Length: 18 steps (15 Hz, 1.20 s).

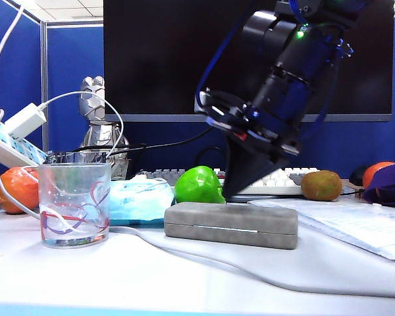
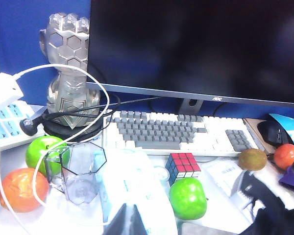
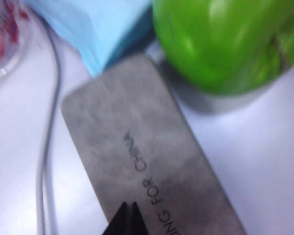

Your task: Pick up the glasses, fold the temples of the glasses, place the glasses into the glasses case, and finally close the glasses case.

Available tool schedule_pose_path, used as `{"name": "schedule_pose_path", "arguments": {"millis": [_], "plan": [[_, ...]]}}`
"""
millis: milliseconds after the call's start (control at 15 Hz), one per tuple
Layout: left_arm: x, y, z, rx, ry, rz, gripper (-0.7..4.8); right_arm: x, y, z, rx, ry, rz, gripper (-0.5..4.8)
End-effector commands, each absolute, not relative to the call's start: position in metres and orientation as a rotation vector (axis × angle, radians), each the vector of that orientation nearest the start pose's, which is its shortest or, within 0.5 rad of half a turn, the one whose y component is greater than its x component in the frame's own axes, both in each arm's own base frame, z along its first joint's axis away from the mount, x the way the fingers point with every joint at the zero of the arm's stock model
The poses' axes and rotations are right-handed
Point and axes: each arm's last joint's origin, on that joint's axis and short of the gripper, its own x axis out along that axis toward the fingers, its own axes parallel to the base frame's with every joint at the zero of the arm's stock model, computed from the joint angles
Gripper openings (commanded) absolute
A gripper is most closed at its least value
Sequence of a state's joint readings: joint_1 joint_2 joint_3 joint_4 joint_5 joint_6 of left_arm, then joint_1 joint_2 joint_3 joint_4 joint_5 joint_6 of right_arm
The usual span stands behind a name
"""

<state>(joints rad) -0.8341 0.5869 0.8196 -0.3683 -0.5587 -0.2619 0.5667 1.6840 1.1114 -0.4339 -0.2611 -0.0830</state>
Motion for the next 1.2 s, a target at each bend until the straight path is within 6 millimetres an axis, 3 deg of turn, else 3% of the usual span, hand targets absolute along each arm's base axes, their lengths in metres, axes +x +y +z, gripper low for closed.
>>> {"name": "schedule_pose_path", "arguments": {"millis": [66, 332, 399, 465, 598, 664, 797, 997, 1196], "plan": [[0.088, -0.074, 0.354, -0.148, 0.124, -0.258, -0.03, 0.274, 0.182, 0.237, -0.233, 0.871, 0.758, -0.06], [0.073, -0.058, 0.349, -0.073, 0.157, -0.277, -0.03, 0.223, 0.144, 0.324, -0.211, 0.593, 0.601, -0.06], [0.063, -0.049, 0.347, -0.080, 0.159, -0.318, -0.04, 0.197, 0.126, 0.350, -0.189, 0.471, 0.562, -0.06], [0.058, -0.044, 0.344, -0.088, 0.152, -0.340, -0.04, 0.186, 0.118, 0.354, -0.179, 0.429, 0.535, -0.06], [0.049, -0.036, 0.321, -0.115, 0.152, -0.391, -0.04, 0.153, 0.094, 0.337, -0.153, 0.357, 0.462, -0.06], [0.049, -0.037, 0.292, -0.116, 0.170, -0.408, -0.04, 0.134, 0.082, 0.307, -0.127, 0.306, 0.462, -0.05], [0.055, -0.044, 0.254, -0.096, 0.184, -0.416, -0.04, 0.116, 0.071, 0.268, -0.109, 0.254, 0.455, -0.05], [0.066, -0.059, 0.215, -0.107, 0.168, -0.490, -0.03, 0.099, 0.059, 0.222, -0.103, 0.236, 0.453, -0.06], [0.072, -0.067, 0.193, -0.134, 0.138, -0.543, -0.04, 0.087, 0.051, 0.191, -0.044, 0.142, 0.426, -0.05]]}}
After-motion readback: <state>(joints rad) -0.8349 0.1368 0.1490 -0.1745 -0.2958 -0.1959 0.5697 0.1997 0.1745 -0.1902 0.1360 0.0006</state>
